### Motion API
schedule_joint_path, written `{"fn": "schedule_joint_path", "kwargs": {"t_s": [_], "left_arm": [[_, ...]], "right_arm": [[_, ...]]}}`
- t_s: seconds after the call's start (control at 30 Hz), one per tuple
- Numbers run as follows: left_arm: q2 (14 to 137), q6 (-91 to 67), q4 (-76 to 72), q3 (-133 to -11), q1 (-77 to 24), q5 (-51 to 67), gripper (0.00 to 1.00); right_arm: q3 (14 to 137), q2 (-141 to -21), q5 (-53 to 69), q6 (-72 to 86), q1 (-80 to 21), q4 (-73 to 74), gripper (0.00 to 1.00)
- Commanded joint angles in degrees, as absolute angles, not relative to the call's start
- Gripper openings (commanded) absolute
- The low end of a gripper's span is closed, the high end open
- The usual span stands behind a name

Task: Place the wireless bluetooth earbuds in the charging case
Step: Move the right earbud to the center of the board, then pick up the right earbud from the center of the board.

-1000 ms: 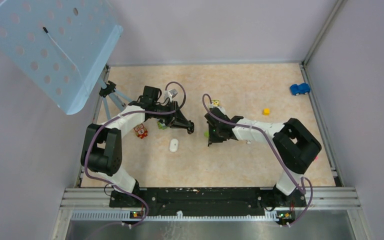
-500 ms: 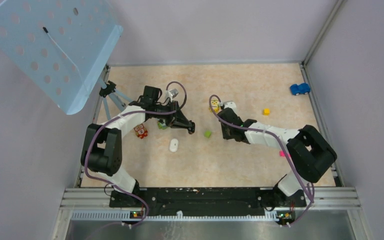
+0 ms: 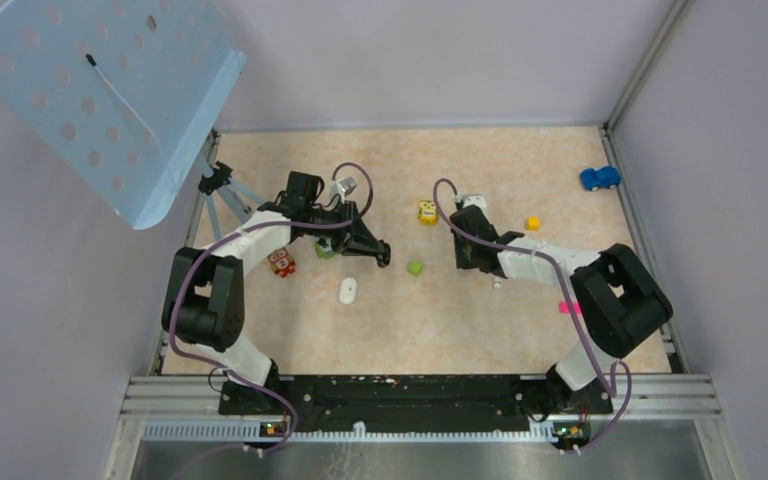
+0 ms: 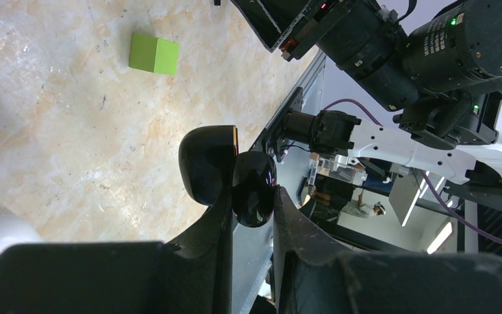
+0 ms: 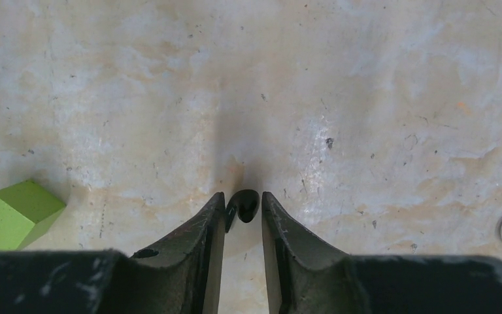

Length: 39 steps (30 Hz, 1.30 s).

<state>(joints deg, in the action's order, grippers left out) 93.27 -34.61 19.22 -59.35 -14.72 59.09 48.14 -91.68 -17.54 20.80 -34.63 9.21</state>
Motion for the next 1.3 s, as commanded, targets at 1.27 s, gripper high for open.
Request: {"fn": "schedule_joint_path", "kwargs": {"t_s": [1.27], "left_arm": [[93.15,-33.13,18.11,-59.09,-15.29,59.74,0.0]], "right_arm": [[52.44,-95.38,-10.92,35.65,-29.43,12.98,0.12]]}}
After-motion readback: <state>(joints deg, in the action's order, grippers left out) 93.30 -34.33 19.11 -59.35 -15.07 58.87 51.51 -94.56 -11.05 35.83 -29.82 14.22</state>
